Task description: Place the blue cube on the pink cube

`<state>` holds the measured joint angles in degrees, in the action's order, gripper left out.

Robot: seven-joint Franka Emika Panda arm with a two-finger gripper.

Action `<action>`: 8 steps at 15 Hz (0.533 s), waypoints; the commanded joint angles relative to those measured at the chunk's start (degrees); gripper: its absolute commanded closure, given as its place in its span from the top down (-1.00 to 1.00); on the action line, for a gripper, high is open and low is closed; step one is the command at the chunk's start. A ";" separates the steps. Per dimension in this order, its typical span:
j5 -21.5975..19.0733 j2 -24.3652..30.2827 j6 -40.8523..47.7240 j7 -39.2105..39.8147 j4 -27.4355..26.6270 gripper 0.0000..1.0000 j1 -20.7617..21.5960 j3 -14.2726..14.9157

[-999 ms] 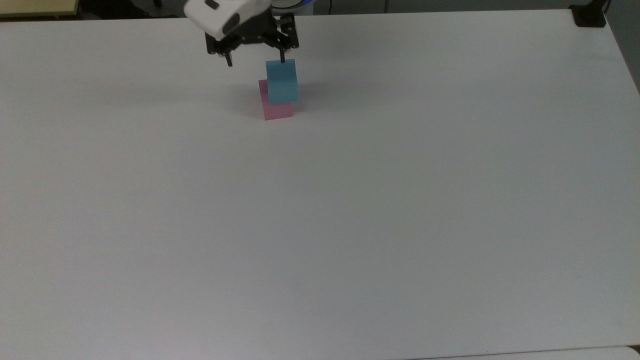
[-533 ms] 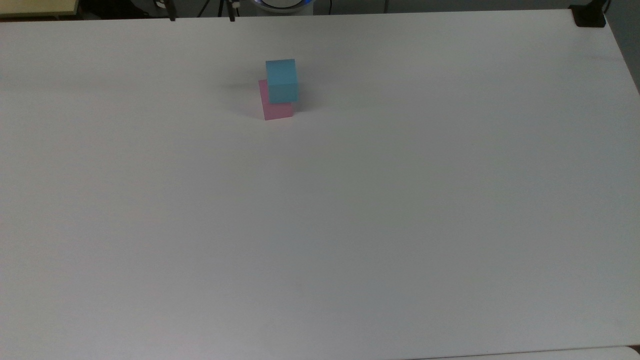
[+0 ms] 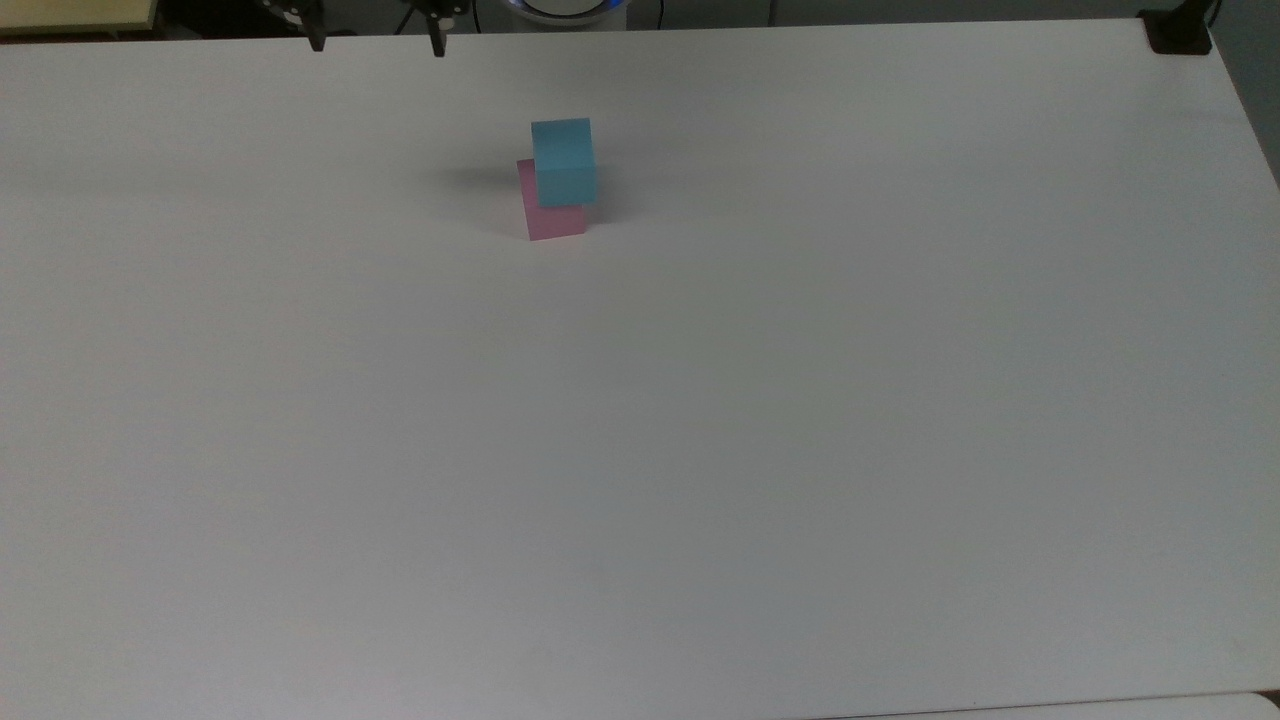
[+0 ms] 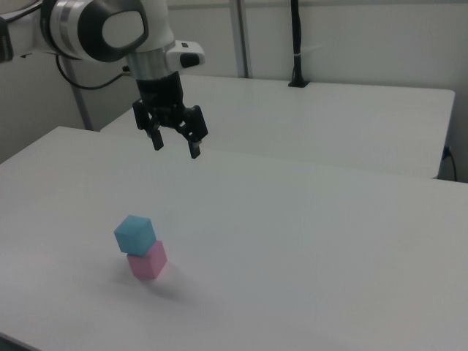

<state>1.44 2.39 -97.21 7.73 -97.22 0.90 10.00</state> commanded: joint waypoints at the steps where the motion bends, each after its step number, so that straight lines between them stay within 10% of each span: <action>1: -0.56 -1.68 2.55 -0.53 3.97 1.00 -1.17 -0.59; 8: -0.29 -6.70 2.38 -0.61 8.72 1.00 -0.12 -0.51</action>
<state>1.40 -2.05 -96.99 7.72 -91.80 0.23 9.52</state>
